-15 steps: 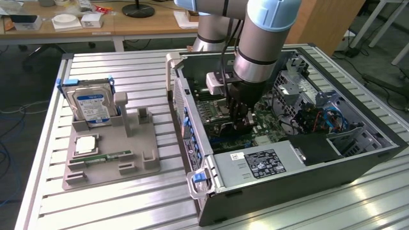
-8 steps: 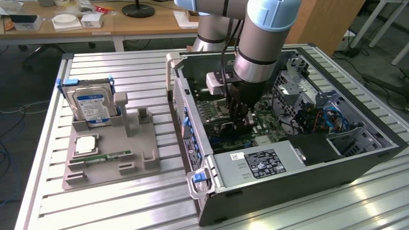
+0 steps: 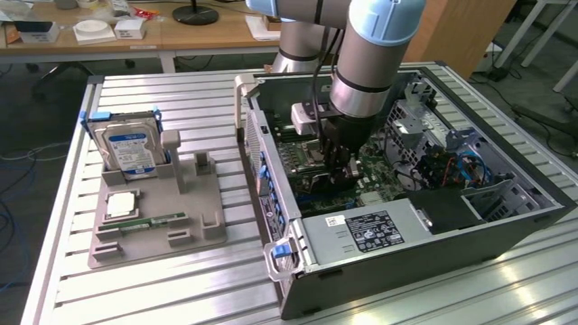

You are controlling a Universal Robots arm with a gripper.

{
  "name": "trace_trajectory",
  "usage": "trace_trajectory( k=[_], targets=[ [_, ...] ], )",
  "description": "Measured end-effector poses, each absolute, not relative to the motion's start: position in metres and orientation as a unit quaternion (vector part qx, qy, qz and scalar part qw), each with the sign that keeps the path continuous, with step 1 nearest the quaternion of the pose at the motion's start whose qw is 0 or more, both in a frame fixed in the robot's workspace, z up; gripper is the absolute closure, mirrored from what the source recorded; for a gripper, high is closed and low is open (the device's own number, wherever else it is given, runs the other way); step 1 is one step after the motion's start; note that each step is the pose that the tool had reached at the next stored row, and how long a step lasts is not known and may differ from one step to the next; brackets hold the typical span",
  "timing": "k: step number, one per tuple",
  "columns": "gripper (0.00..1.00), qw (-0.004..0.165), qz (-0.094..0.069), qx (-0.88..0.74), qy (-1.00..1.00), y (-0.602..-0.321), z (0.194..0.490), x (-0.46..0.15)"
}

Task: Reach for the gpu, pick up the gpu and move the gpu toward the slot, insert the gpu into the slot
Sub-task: 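Insert the gpu into the slot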

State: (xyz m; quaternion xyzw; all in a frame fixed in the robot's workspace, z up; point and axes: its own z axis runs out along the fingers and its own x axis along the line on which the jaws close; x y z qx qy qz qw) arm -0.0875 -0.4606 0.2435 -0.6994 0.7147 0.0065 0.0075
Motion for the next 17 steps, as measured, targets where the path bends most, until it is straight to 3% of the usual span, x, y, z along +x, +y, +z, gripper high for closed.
trace_trajectory(
  k=[17],
  targets=[
    [0.74, 0.007, 0.006, -0.7, 0.715, -0.4608, 0.2408, -0.0905]
  ],
)
